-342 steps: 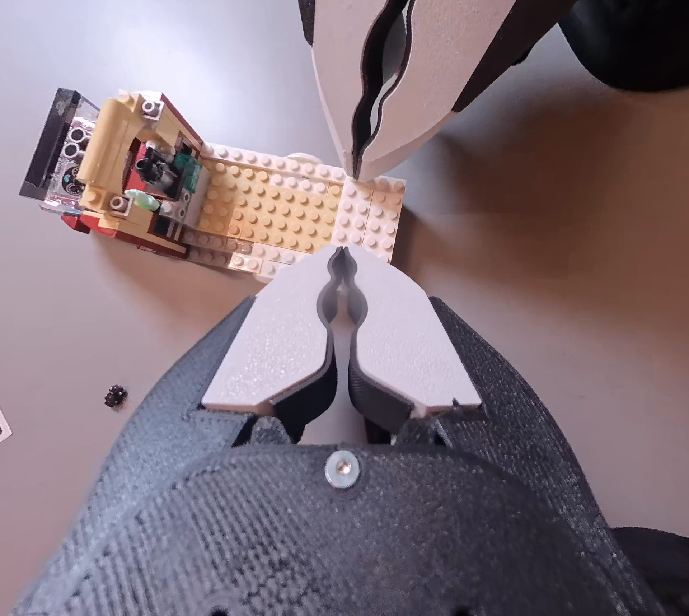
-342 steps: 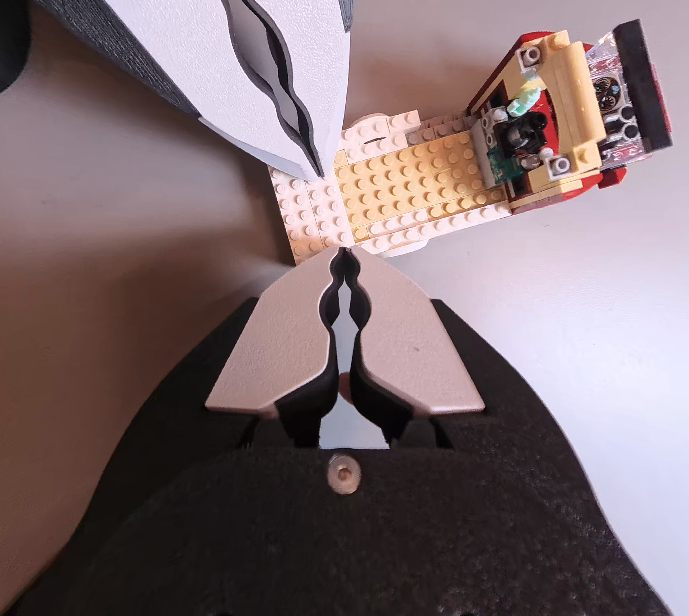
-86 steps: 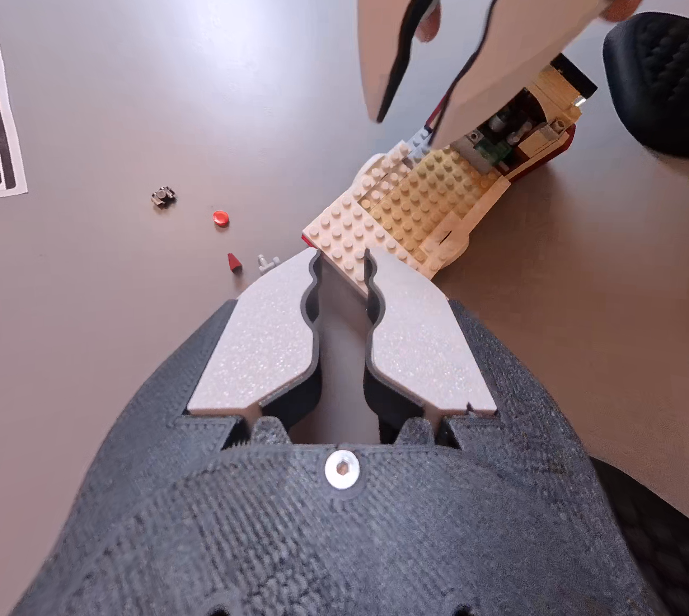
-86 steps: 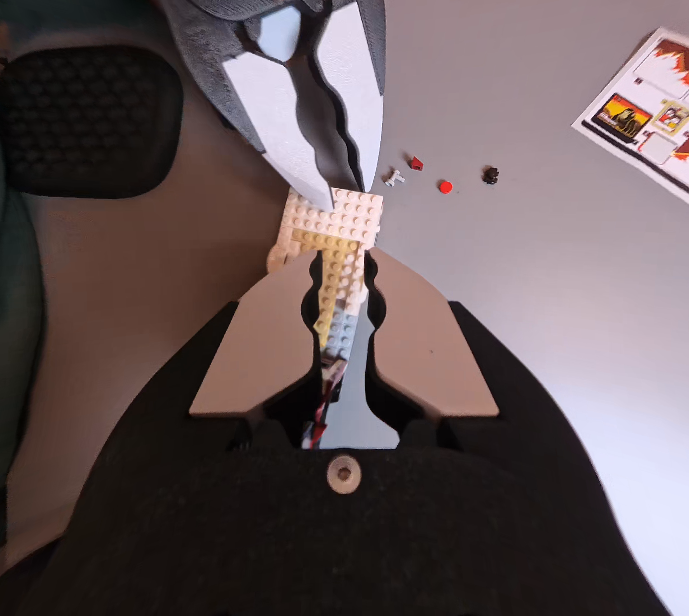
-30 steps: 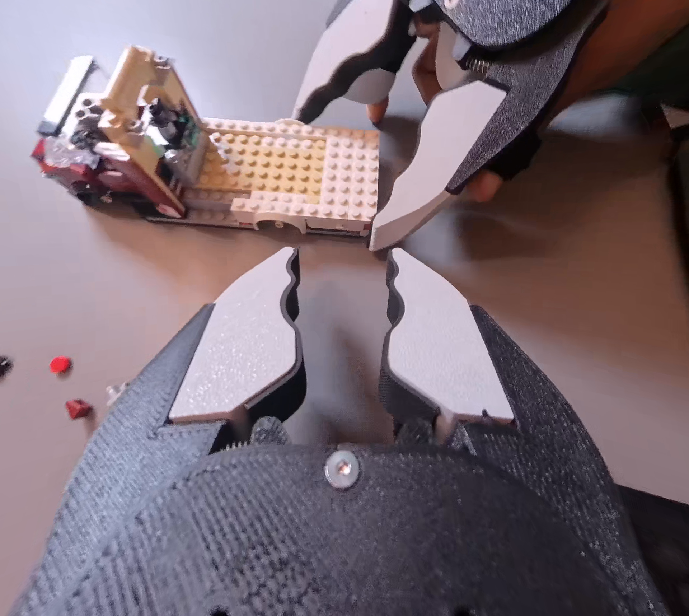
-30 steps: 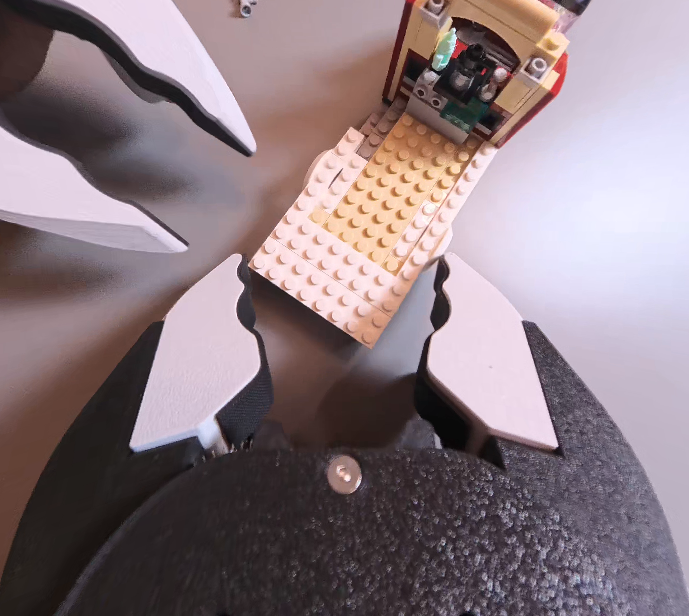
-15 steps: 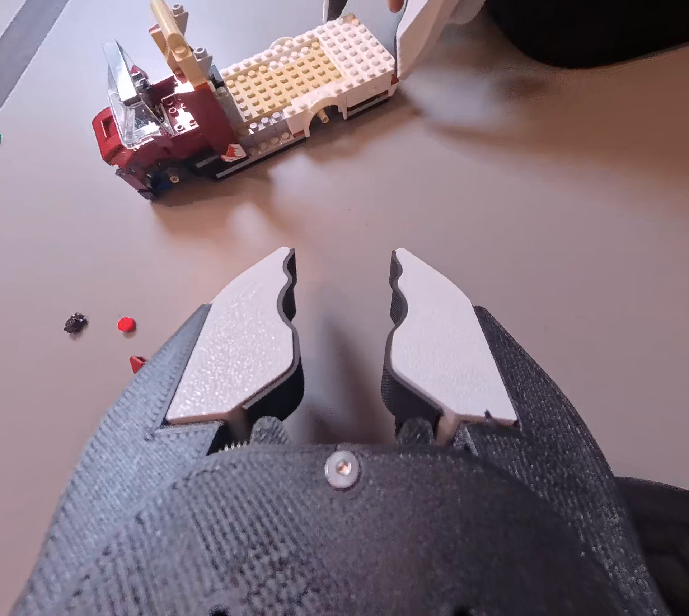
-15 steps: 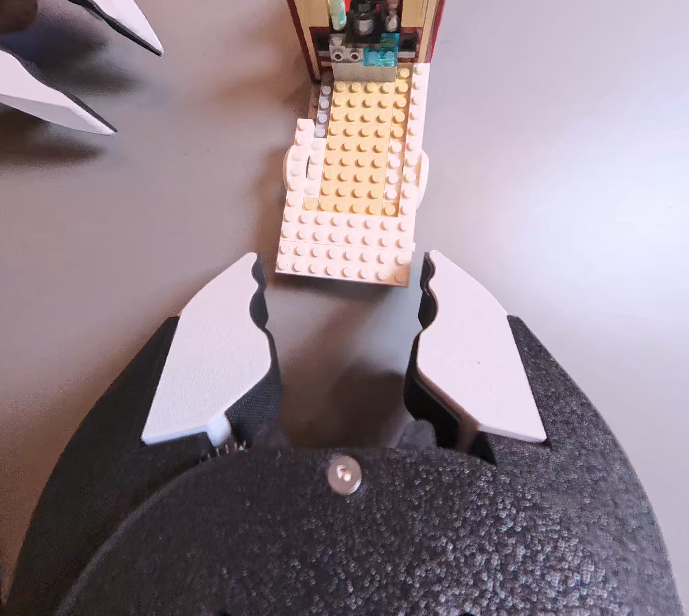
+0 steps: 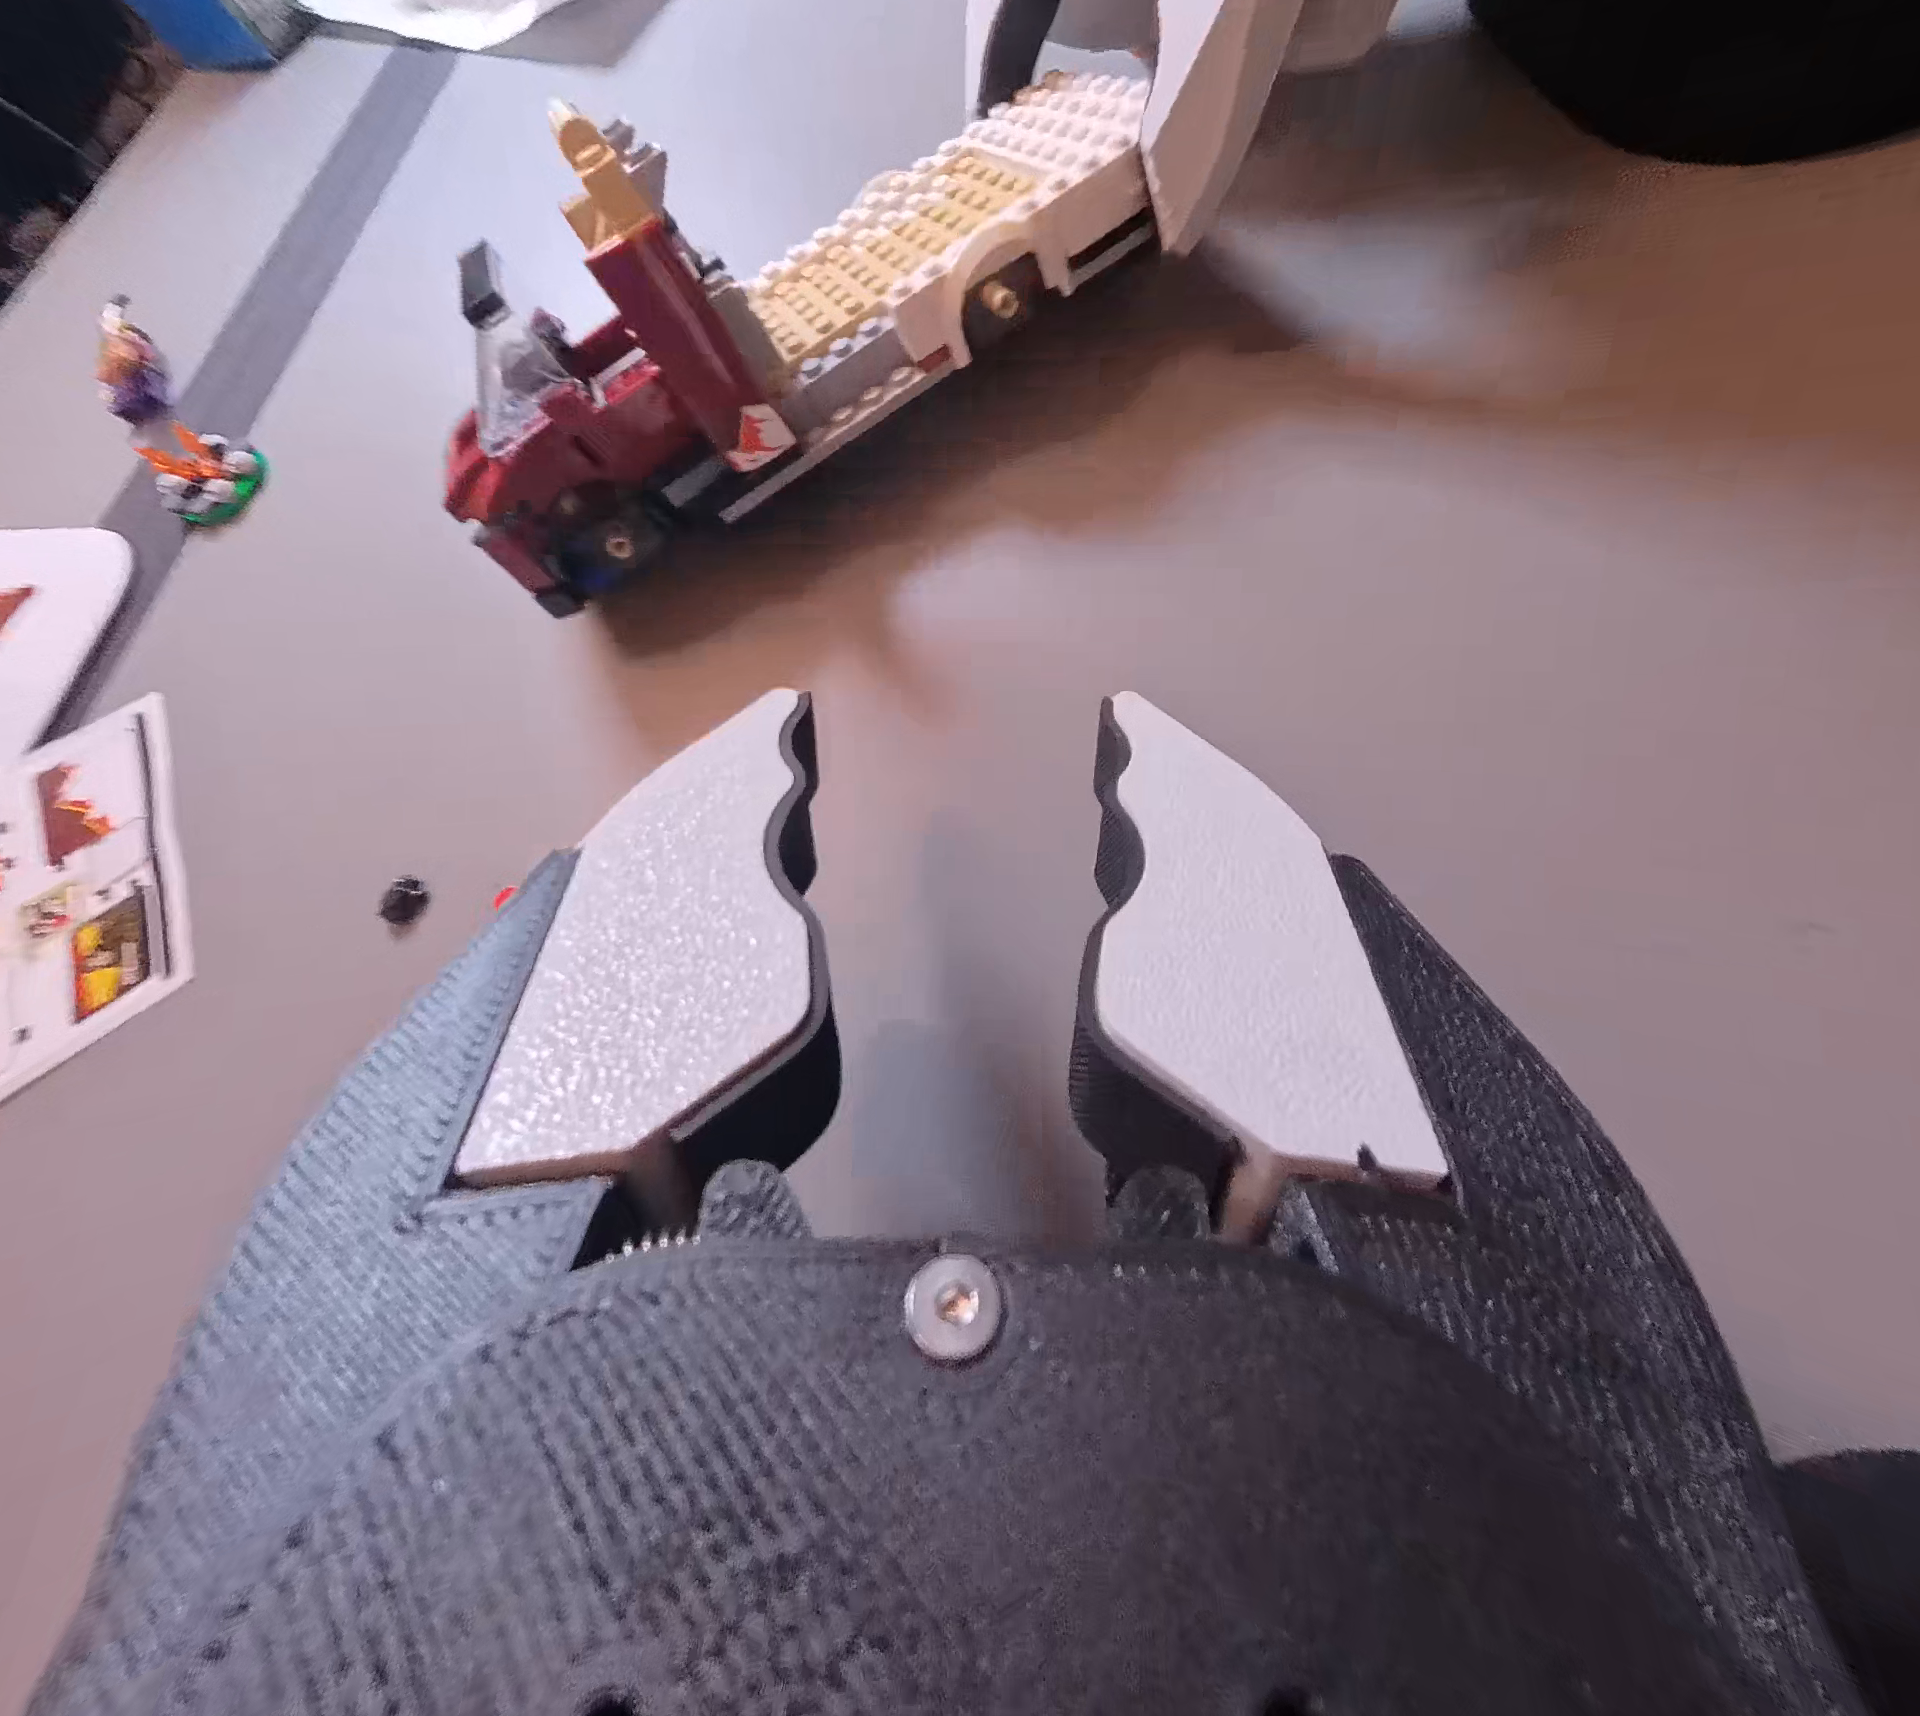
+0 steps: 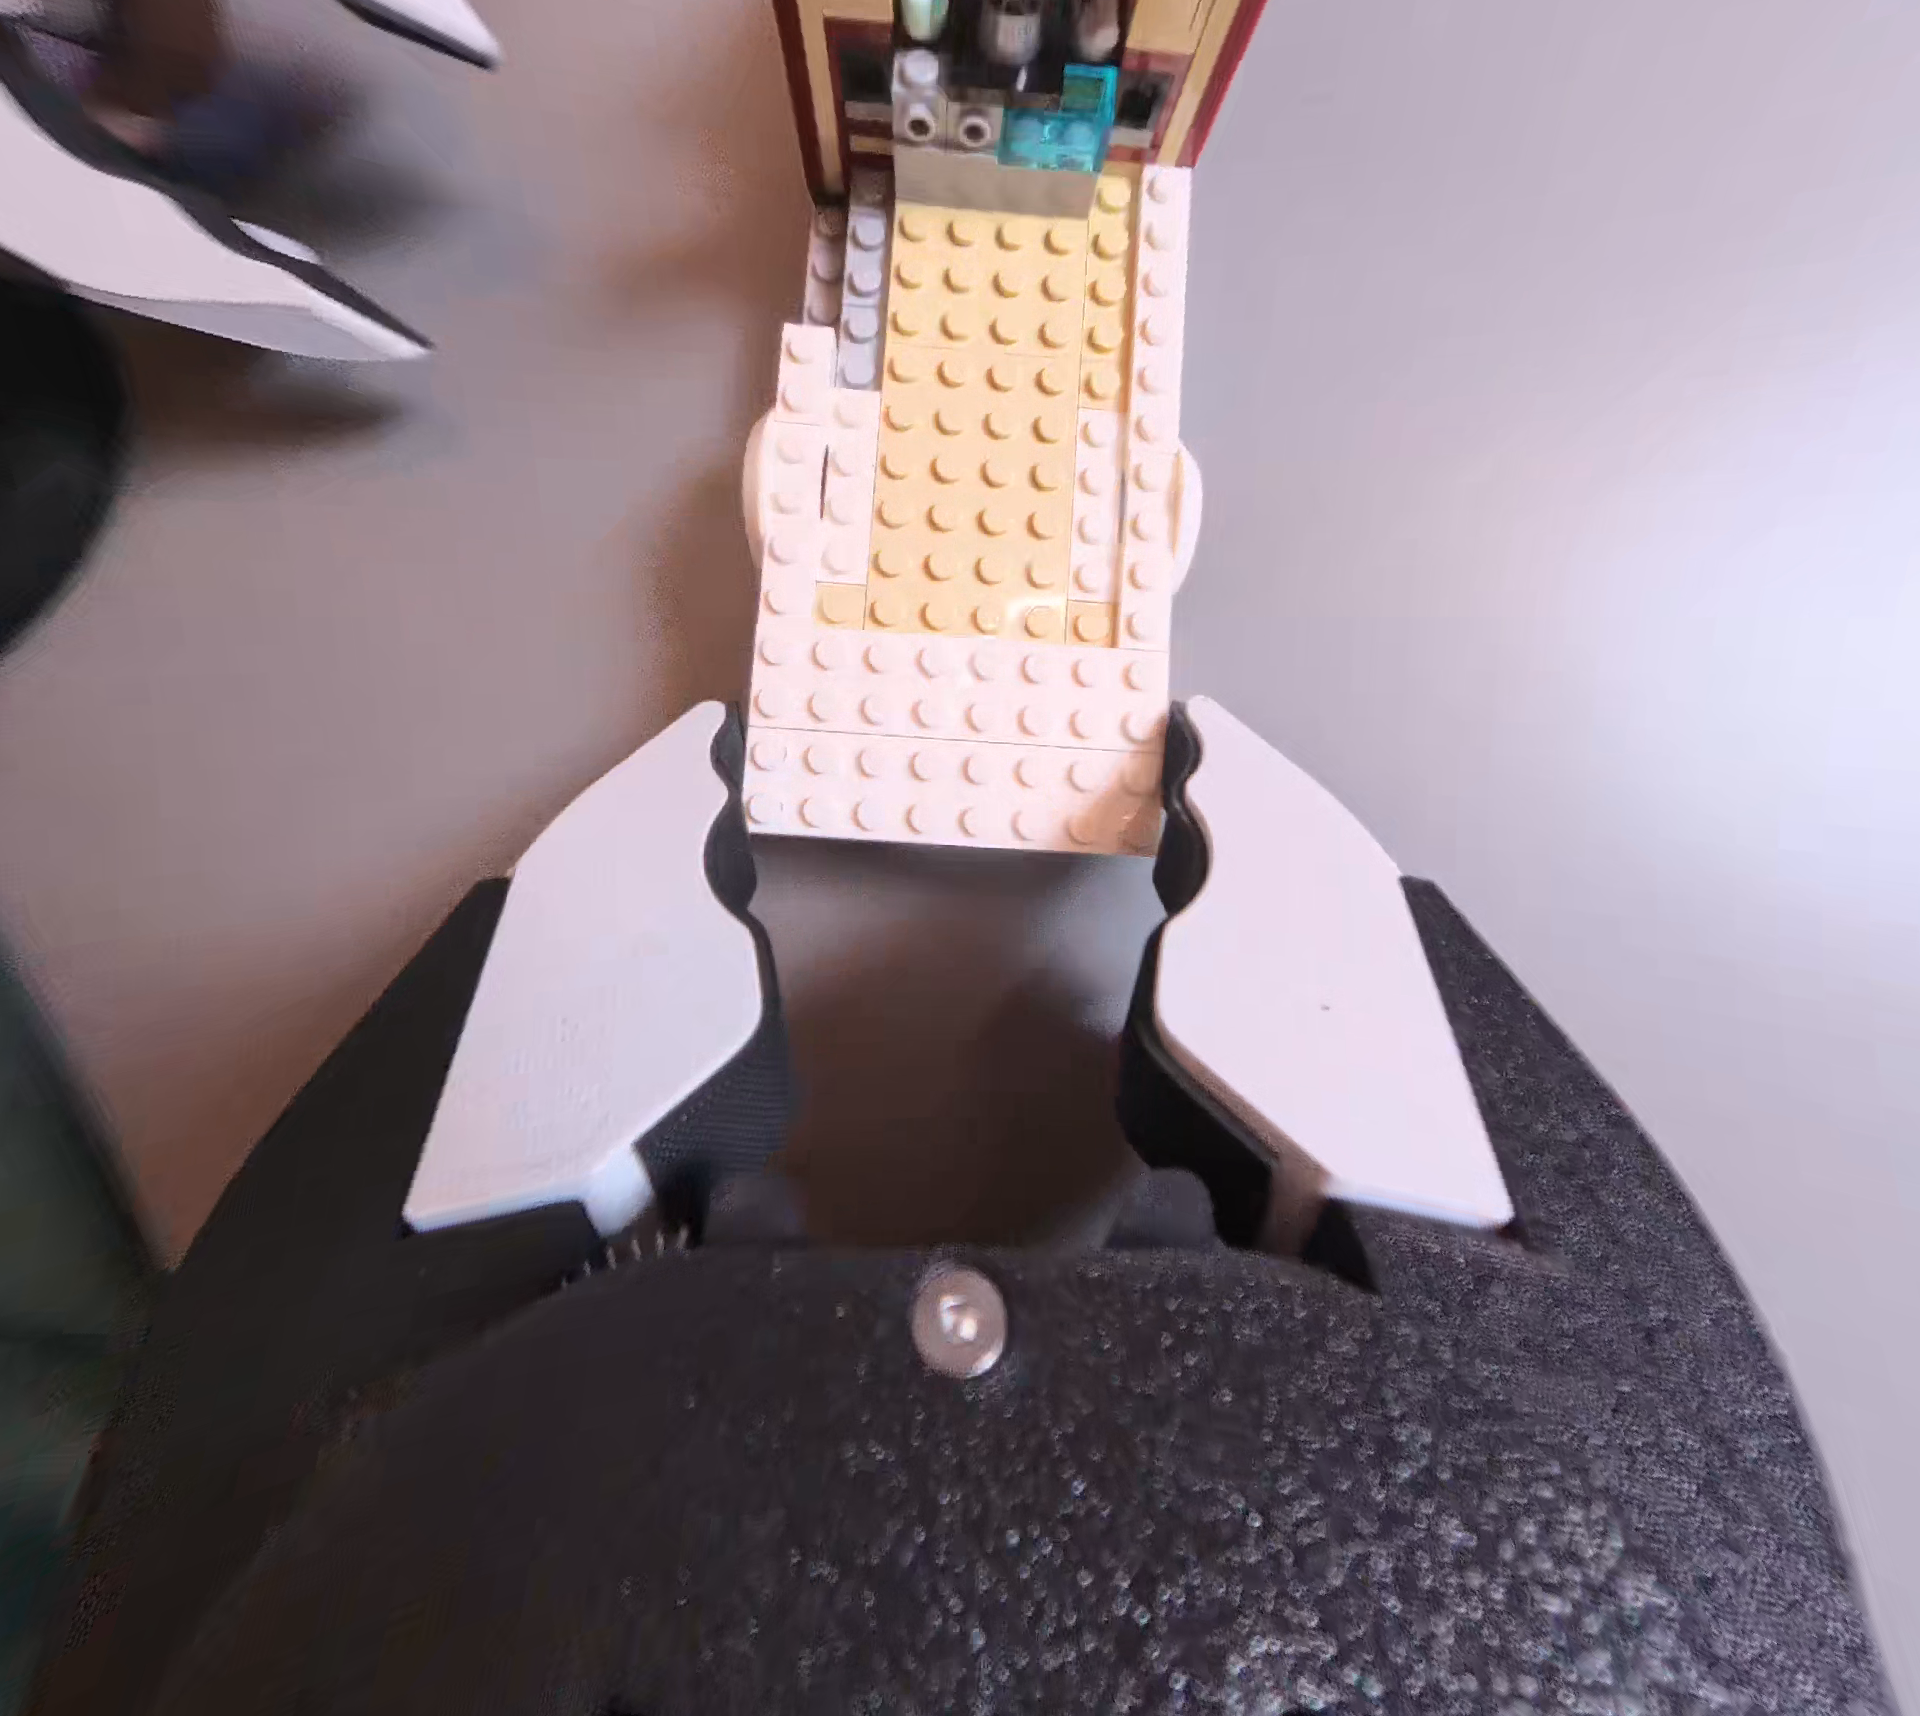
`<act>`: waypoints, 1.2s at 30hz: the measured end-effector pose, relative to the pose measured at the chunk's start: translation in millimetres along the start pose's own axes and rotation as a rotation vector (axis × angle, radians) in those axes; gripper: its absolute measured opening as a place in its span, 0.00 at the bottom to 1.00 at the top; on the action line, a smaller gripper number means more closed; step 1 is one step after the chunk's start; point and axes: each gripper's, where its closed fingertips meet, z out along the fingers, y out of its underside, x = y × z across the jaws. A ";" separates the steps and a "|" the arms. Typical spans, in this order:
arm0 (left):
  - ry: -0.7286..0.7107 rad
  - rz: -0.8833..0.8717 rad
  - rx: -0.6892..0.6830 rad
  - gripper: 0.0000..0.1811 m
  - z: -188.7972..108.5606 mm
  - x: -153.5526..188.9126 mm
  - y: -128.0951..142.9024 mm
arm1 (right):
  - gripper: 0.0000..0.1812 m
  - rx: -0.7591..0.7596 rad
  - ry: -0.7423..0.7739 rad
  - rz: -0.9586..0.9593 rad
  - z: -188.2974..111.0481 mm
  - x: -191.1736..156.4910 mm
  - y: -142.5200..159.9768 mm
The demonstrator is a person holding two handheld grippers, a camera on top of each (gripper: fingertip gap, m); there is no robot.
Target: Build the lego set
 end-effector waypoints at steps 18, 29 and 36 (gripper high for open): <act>-0.161 0.356 -0.032 0.34 17.4 -46.2 -0.8 | 0.42 -0.178 -0.723 0.053 -10.1 -37.0 -16.2; -0.084 0.245 -0.012 0.33 14.4 -43.0 0.4 | 0.42 0.153 -0.166 -0.478 -18.0 -25.8 -19.3; -0.079 0.209 -0.023 0.33 14.4 -41.2 0.4 | 0.25 0.274 0.269 -0.781 -15.0 -35.7 -24.9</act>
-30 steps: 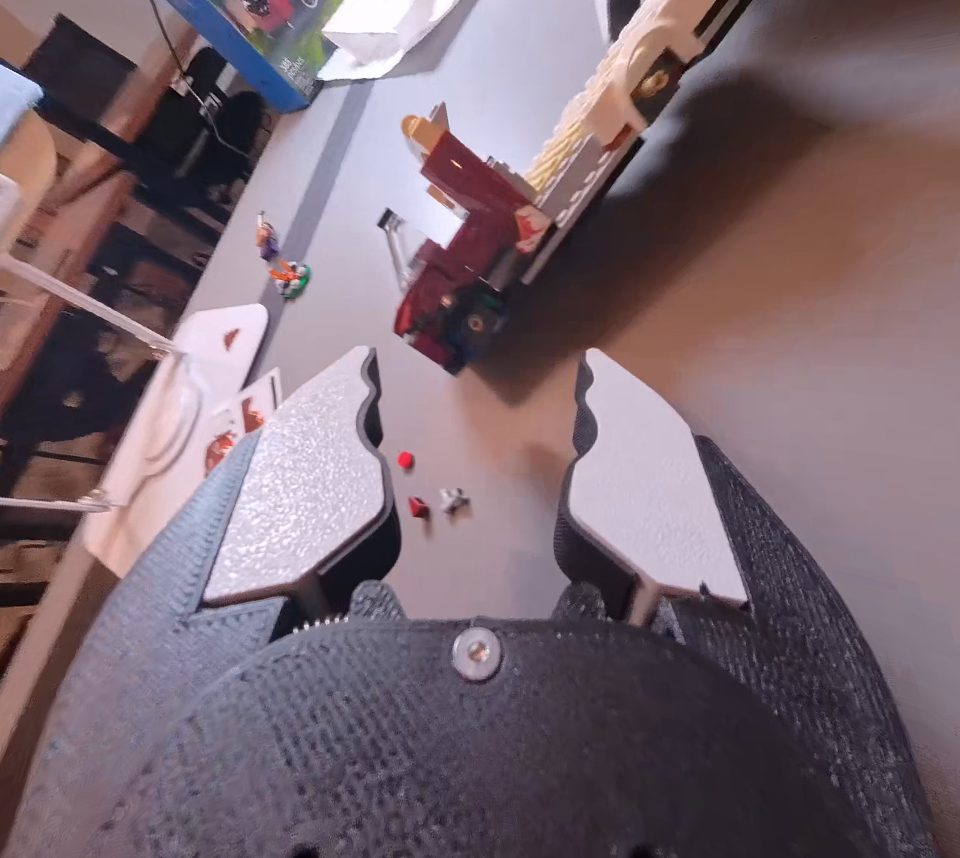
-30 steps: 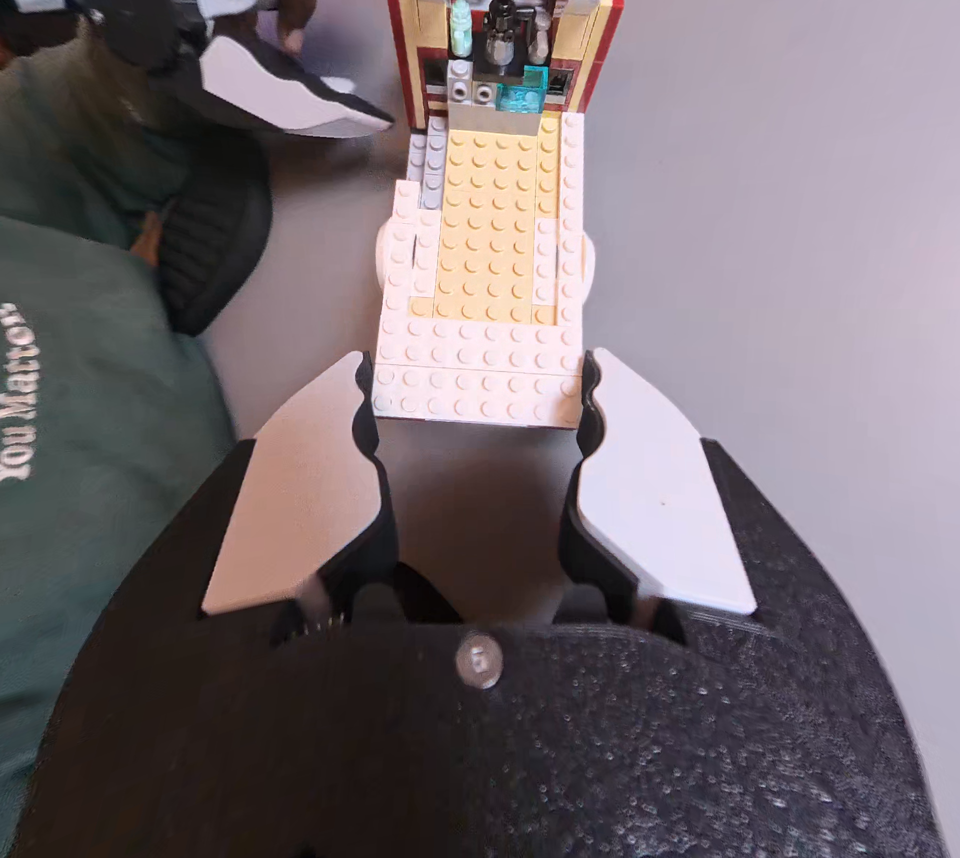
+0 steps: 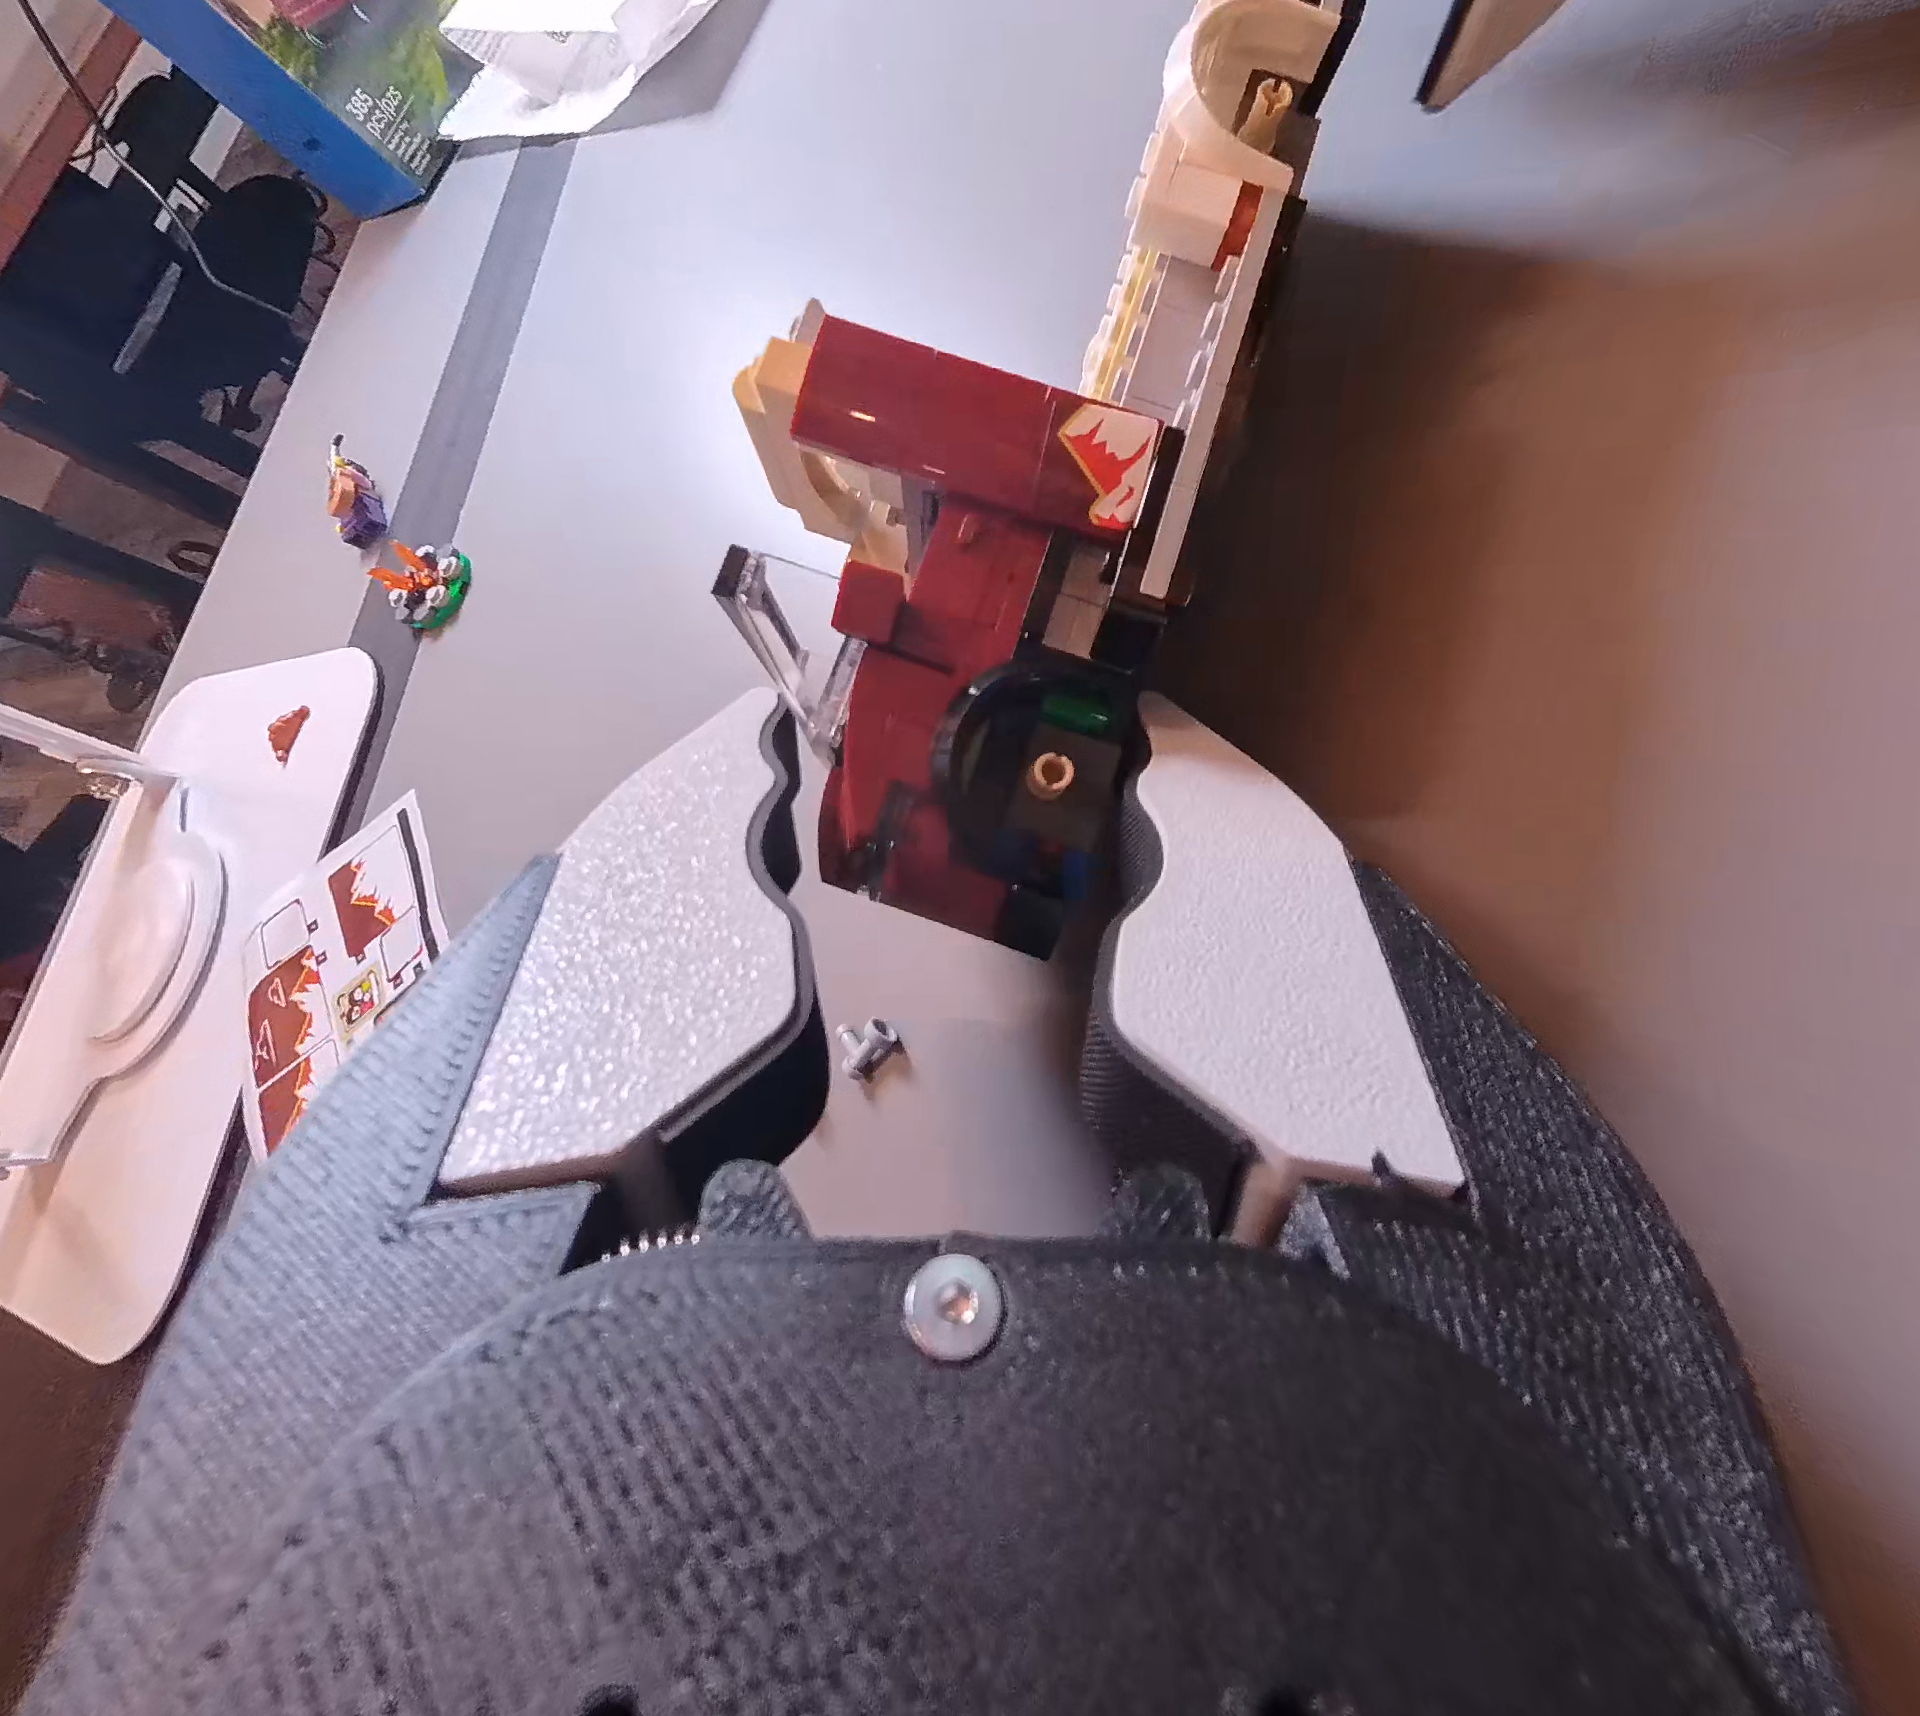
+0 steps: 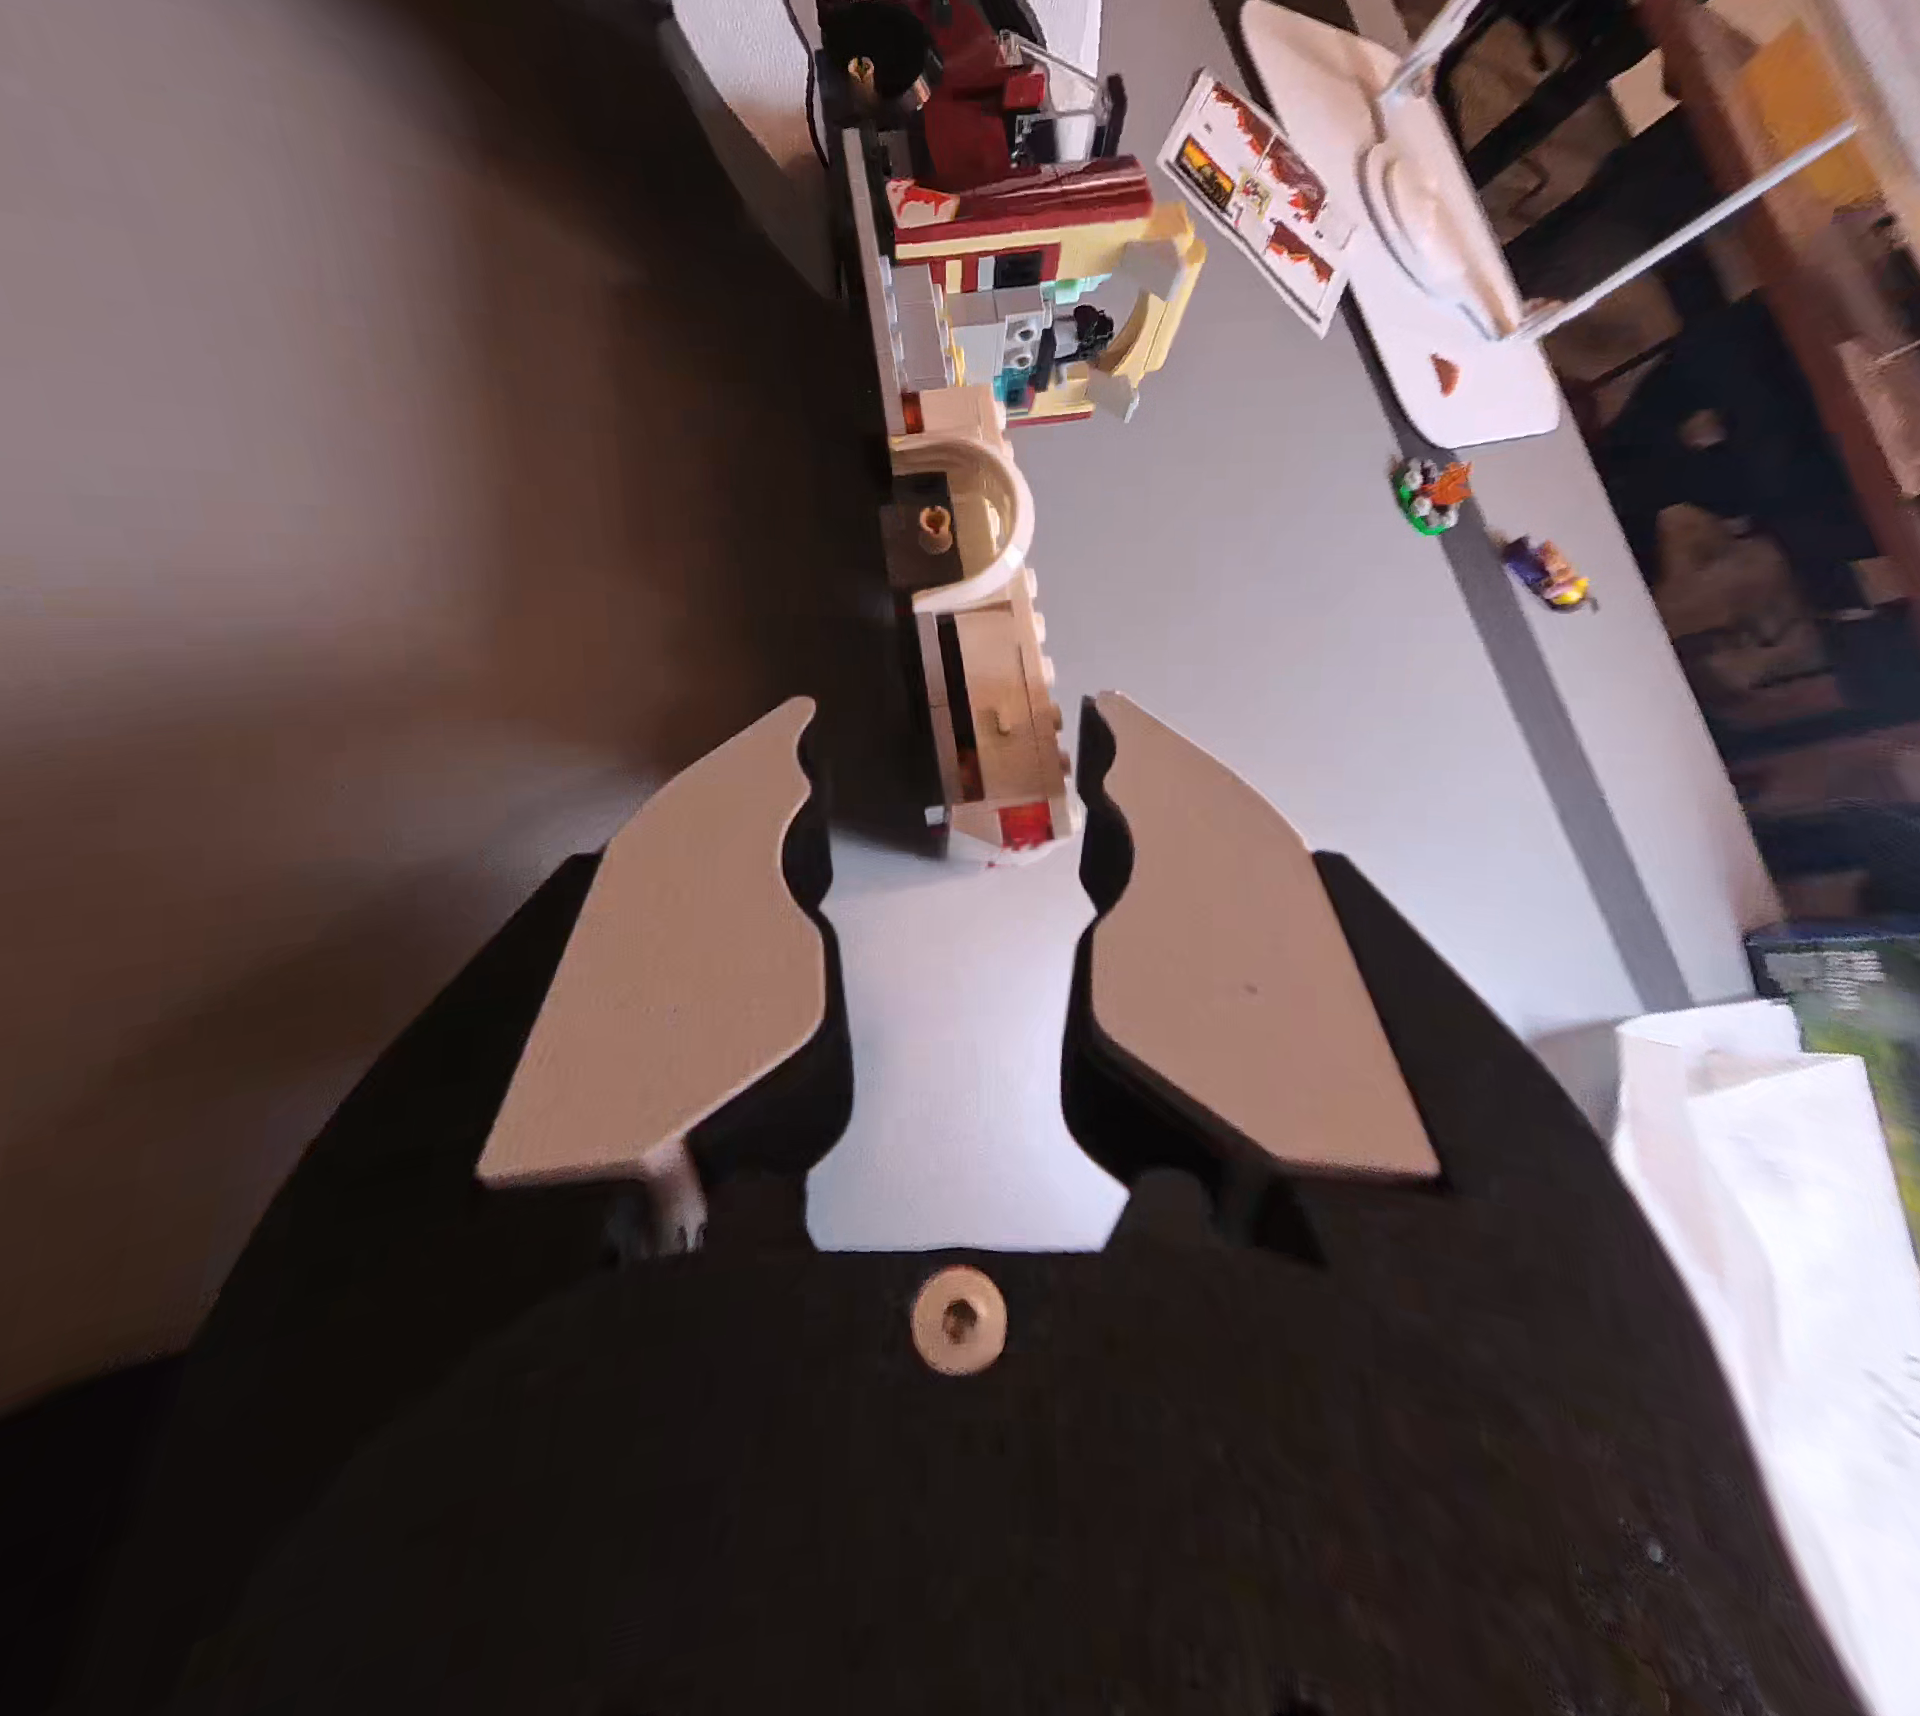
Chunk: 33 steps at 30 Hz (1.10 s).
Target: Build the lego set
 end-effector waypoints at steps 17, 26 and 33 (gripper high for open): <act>0.022 -0.015 -0.003 0.33 -2.9 2.7 1.7 | 0.15 -0.012 -0.016 -0.124 3.5 -1.2 -7.5; 0.033 -0.021 0.017 0.32 -5.2 3.0 3.7 | 0.15 0.020 -0.014 -0.135 2.1 -1.7 -9.7; 0.016 -0.006 0.021 0.32 -6.2 2.9 4.2 | 0.14 0.054 -0.005 -0.094 1.9 -5.1 -10.5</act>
